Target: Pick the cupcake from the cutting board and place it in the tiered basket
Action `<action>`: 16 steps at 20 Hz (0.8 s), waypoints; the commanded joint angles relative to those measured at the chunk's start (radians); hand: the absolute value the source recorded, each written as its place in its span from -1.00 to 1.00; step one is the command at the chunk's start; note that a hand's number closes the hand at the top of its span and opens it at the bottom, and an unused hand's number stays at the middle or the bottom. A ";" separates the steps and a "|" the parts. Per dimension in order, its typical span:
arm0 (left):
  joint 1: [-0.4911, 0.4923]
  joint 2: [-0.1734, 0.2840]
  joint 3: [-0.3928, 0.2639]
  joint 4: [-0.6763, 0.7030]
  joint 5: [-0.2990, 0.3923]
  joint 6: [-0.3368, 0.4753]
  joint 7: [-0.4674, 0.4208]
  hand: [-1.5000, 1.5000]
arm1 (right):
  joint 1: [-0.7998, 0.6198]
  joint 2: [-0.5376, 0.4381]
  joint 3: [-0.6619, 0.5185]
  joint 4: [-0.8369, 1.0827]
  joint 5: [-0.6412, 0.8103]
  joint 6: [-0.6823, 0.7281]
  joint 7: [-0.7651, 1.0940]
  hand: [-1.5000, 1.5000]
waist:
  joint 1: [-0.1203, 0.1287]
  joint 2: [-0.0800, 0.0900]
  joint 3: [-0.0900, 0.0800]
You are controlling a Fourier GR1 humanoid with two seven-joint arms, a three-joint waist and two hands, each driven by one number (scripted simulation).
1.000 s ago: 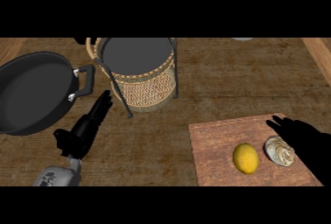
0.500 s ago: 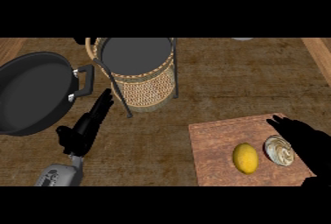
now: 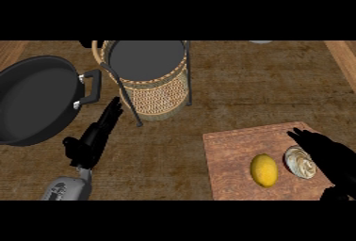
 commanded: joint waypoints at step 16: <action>0.010 -0.026 0.047 -0.013 -0.054 -0.043 0.015 0.00 | -0.044 0.146 -0.069 0.167 0.083 -0.164 -0.294 1.00 | 0.000 0.000 0.000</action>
